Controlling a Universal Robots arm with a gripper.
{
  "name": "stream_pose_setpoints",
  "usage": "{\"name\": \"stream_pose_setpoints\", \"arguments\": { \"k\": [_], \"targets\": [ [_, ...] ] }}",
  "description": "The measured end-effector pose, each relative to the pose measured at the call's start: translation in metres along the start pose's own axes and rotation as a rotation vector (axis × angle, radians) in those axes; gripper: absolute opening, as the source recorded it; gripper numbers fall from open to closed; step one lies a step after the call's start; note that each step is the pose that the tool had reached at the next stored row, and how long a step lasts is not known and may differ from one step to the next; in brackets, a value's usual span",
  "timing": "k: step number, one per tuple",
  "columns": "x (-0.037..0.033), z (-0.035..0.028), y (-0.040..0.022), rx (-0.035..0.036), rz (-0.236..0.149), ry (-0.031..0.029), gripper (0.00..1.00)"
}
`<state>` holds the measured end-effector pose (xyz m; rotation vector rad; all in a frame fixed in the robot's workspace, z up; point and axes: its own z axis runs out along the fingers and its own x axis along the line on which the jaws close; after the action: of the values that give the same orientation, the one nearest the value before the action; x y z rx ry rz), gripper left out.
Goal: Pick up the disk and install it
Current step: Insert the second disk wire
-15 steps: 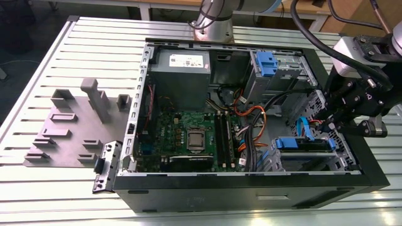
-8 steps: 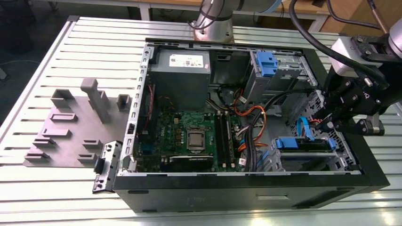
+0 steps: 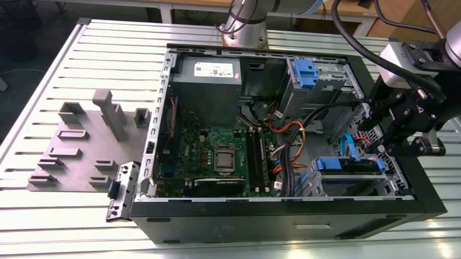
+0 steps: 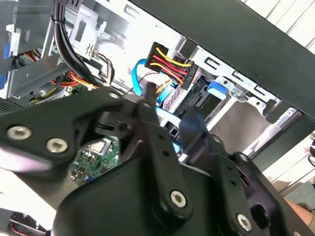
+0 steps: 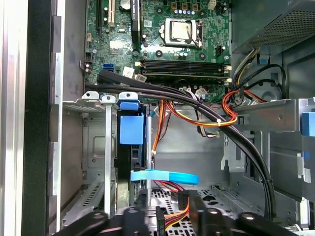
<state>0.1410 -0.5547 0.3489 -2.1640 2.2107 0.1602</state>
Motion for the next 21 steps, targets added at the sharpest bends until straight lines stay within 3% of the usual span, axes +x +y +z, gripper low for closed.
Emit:
{"name": "stream_pose_setpoints", "arguments": {
  "k": [1,3,4,11,21],
  "targets": [
    [0.0,0.0,0.0,0.0,0.0,0.0,0.48],
    [0.0,0.0001,0.0,0.0,0.0,0.0,0.48],
    [0.0,0.0006,0.0,0.0,0.0,-0.0002,0.55],
    [-0.0022,0.0056,-0.0106,-0.0013,0.0,0.0002,0.55],
    [-0.0079,0.0111,-0.0199,-0.0033,0.0,0.0,0.55]
  ]
}}
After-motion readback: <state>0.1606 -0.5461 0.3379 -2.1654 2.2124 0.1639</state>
